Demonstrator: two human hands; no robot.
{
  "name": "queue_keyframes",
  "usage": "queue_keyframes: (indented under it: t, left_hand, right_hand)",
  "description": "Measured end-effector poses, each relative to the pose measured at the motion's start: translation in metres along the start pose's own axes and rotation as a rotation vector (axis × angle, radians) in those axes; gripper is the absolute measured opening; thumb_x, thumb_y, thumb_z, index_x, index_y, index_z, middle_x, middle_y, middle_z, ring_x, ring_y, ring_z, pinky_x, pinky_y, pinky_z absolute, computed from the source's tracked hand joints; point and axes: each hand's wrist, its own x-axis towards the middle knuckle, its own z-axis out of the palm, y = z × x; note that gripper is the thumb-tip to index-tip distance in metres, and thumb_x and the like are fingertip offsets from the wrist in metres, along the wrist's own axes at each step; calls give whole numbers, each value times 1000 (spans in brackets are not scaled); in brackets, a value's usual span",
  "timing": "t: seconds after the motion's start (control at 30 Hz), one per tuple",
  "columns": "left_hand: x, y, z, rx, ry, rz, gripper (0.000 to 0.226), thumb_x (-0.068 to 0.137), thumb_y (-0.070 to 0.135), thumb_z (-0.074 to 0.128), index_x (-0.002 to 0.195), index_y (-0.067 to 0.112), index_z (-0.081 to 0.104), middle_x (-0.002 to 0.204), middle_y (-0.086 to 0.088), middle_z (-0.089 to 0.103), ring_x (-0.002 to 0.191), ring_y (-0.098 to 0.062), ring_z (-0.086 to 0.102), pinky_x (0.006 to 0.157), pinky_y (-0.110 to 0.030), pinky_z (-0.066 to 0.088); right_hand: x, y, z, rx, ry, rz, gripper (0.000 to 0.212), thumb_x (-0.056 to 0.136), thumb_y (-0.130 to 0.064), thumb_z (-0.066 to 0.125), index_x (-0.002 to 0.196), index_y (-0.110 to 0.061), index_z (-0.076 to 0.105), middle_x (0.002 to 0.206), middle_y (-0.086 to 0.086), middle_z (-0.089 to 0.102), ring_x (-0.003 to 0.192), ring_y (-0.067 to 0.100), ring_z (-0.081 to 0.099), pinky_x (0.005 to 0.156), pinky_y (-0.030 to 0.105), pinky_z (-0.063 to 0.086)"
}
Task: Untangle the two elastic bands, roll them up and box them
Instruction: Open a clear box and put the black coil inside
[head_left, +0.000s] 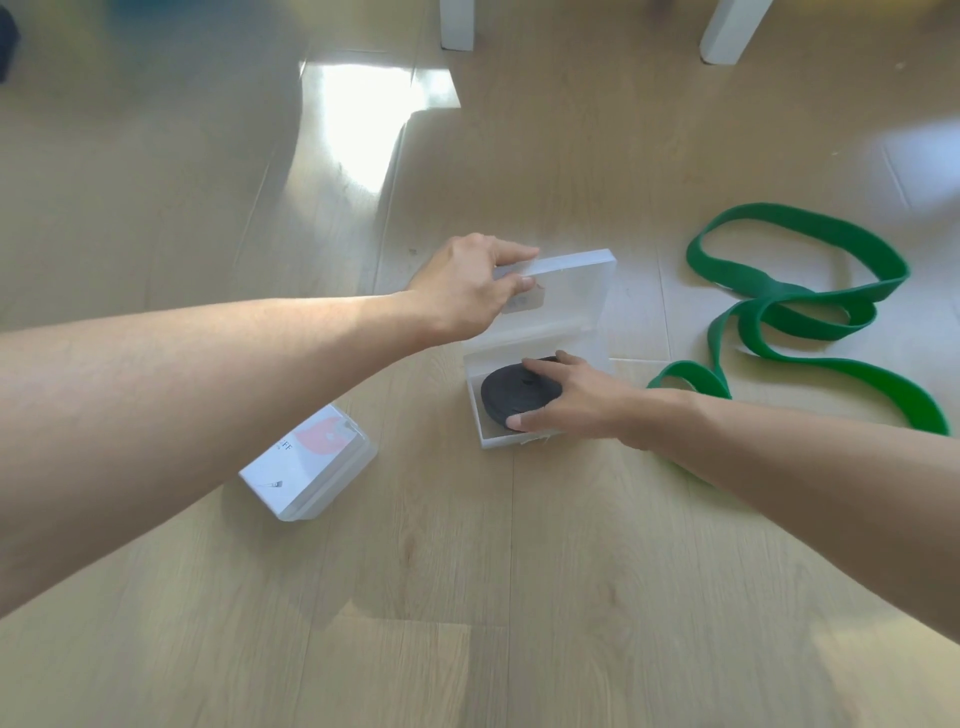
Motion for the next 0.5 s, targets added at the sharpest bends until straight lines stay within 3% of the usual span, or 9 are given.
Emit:
queue_keyframes:
  t: [0.07, 0.17, 0.27, 0.4, 0.5]
  left_hand:
    - [-5, -7, -3, -12, -22, 4, 57, 98, 50, 61, 152, 34, 48, 143, 9, 60, 134, -13, 52, 115, -34, 39]
    - [-21, -31, -14, 38, -93, 2, 80, 91, 69, 57, 159, 40, 27, 135, 14, 55, 119, -8, 52, 105, -31, 41]
    - [-43, -78, -34, 152, -120, -45, 65, 93, 62, 39, 151, 31, 41, 131, 8, 60, 122, -17, 58, 104, -37, 43]
    - [-83, -141, -62, 389, -294, -248, 61, 91, 42, 45, 150, 25, 42, 150, 0, 51, 140, -22, 44, 114, -39, 33]
    - [-103, -164, -75, 337, -326, -479, 78, 77, 42, 40, 154, 29, 38, 160, -6, 38, 146, -27, 35, 114, -43, 33]
  right_hand:
    - [-9, 4, 2, -167, 41, -63, 106, 68, -72, 75, 156, -43, 22, 166, -5, 8, 150, 27, 20, 117, 42, 33]
    - [-25, 13, 4, -524, 245, -268, 96, 75, -54, 79, 154, -38, 27, 163, -1, 17, 144, 26, 28, 114, 41, 34]
    - [-28, 31, 1, -742, 408, -373, 66, 82, -40, 75, 140, -35, 45, 150, -2, 39, 135, 23, 36, 110, 36, 30]
    - [-22, 42, -6, -609, 488, -328, 37, 88, -47, 69, 122, -35, 60, 128, -7, 55, 122, 18, 45, 95, 35, 43]
    - [-6, 31, -11, -430, 494, -347, 27, 92, -39, 69, 116, -30, 62, 122, -8, 53, 114, 15, 46, 84, 35, 49]
